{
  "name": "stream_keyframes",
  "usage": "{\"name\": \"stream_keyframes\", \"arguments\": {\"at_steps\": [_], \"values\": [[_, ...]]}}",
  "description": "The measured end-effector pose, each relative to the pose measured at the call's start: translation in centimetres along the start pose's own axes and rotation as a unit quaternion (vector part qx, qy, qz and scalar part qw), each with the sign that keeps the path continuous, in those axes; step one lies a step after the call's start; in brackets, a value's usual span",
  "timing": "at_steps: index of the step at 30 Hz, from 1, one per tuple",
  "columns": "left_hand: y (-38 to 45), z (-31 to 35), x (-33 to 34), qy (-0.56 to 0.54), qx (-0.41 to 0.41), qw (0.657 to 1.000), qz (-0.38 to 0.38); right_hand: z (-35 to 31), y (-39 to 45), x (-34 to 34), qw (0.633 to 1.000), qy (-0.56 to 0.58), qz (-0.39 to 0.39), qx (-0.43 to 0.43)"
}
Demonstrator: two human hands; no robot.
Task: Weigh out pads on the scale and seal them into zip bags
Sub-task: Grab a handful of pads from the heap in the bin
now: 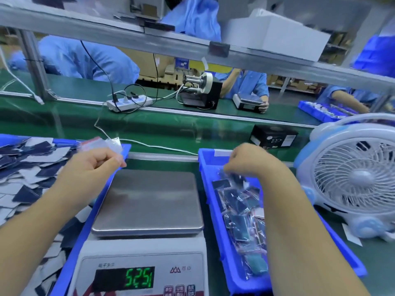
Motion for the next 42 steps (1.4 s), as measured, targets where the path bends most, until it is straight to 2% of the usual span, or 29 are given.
{"name": "stream_keyframes", "arguments": {"at_steps": [1, 3, 5, 10, 12, 15, 18, 21, 23, 26, 29, 31, 35, 42], "values": [[0.0, -0.2, 0.0, 0.01, -0.003, 1.0, 0.002, 0.5, 0.1, 1.0, 0.999, -0.004, -0.032, 0.015], [0.1, -0.6, 0.1, 0.013, -0.008, 1.0, -0.001, 0.9, 0.5, 2.3, 0.998, 0.002, -0.05, 0.029], [0.2, -0.3, 0.0, -0.021, -0.015, 1.0, 0.001, 0.5, 1.1, 2.9, 0.999, 0.005, -0.028, 0.023], [0.4, 3.7, -3.7, -0.174, 0.002, 0.983, 0.063, -1.6, 1.8, 3.3, 0.997, 0.049, 0.06, -0.013], [0.7, 5.1, -5.8, -0.167, 0.024, 0.985, 0.034, -3.7, 1.3, 3.2, 0.994, 0.055, 0.086, -0.05], [1.3, 4.0, -8.7, -0.112, 0.01, 0.993, -0.019, -9.1, -0.6, 3.0, 0.98, 0.06, 0.117, -0.151], [0.9, 0.4, -10.9, 0.005, -0.013, 1.0, -0.005, -15.8, -4.3, 3.1, 0.951, 0.045, 0.121, -0.28], [0.0, -3.3, -12.2, 0.068, -0.039, 0.996, 0.05, -22.5, -7.7, 4.2, 0.921, 0.003, 0.082, -0.381], [-0.2, -4.5, -12.6, 0.052, -0.053, 0.995, 0.069, -26.0, -8.5, 5.9, 0.913, -0.032, 0.027, -0.407], [-0.3, -4.5, -12.9, 0.013, -0.046, 0.995, 0.084, -29.4, -7.9, 8.9, 0.921, -0.064, -0.052, -0.38], [-0.3, -4.3, -12.8, -0.002, -0.036, 0.997, 0.073, -31.7, -6.6, 10.9, 0.929, -0.069, -0.075, -0.357], [-0.2, -4.6, -12.9, -0.016, -0.037, 0.996, 0.076, -32.8, -6.2, 11.9, 0.923, -0.079, -0.091, -0.365], [0.0, -4.7, -13.0, -0.046, -0.032, 0.996, 0.073, -33.0, -5.4, 12.6, 0.912, -0.061, -0.172, -0.367], [0.4, -4.7, -12.7, -0.046, -0.021, 0.997, 0.058, -33.2, -4.8, 12.6, 0.903, -0.045, -0.19, -0.383]]}}
Point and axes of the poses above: each hand's wrist, its own y-axis towards the middle knuckle, its own x-axis out of the palm, z = x × y, the point moved 7 cm from there along y, towards the middle knuckle, and after that the axes turned 1 degree about -y, right-handed, at the moved point
